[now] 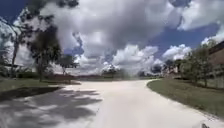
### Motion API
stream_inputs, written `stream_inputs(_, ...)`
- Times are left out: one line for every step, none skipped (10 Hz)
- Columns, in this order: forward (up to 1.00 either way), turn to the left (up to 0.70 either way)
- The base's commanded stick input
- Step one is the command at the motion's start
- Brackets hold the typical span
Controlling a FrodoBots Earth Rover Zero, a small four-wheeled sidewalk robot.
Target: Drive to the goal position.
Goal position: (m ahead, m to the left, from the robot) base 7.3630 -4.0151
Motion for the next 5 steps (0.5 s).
stream_inputs(0.85,0.0)
stream_inputs(0.85,0.0)
stream_inputs(0.85,0.0)
stream_inputs(0.85,0.0)
stream_inputs(0.85,0.0)
